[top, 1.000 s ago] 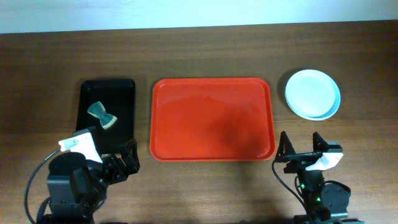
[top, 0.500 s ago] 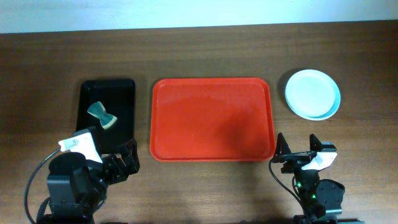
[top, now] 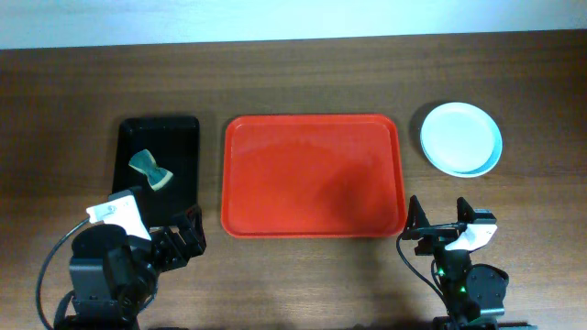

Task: Clean dirty plates on tray and stack at the side

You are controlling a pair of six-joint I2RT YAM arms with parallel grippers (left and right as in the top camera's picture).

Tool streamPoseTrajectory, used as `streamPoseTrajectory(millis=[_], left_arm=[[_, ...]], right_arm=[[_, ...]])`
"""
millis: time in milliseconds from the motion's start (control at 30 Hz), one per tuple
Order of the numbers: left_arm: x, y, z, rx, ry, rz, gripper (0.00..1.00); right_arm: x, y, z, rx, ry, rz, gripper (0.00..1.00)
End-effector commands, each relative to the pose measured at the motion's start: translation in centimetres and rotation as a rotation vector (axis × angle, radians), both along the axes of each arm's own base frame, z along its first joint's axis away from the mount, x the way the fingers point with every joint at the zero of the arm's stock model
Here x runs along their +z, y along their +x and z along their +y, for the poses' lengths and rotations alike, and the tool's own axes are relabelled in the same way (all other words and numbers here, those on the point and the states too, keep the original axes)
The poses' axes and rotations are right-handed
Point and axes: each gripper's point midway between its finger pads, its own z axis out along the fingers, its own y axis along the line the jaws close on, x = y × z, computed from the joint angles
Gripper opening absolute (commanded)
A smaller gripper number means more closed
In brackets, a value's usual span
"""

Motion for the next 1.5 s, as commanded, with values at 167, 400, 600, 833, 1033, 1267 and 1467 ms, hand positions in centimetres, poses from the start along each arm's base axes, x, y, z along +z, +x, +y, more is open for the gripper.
streamPoseTrajectory(millis=[167,400,600,833,1033,1267,1467], left_arm=[[0.0,-0.1,-0.2,-0.005,-0.009,0.0,0.99],[-1.0,-0.8,-0.1,-0.003,-0.004,0.048,0.99],[-1.2,-1.2,0.5,-0.016,0.066,0.022,0.99],[-4.0,-1.1,-1.2,-0.258,0.264,-0.247,0.99],[-3.4,1.2,-1.7,-0.251,0.309,-0.538,0.99],[-2.7,2.3,-1.7,-0.221,0.327,-0.723,0.99],[-4.2,2.4,-1.8,-0.22,0.328,-0.742,0.99]], right_arm=[[-0.2,0.0,-0.1,-0.006,-0.009,0.0,0.99],[-0.2,0.0,-0.1,-0.006,-0.009,0.0,0.99],[-0.2,0.0,-0.1,-0.006,-0.009,0.0,0.99],[-0.2,0.0,-0.1,-0.006,-0.009,0.0,0.99],[-0.2,0.0,-0.1,-0.006,-0.009,0.0,0.99],[-0.2,0.0,-0.1,-0.006,-0.009,0.0,0.99],[-0.2,0.0,-0.1,-0.006,-0.009,0.0,0.99]])
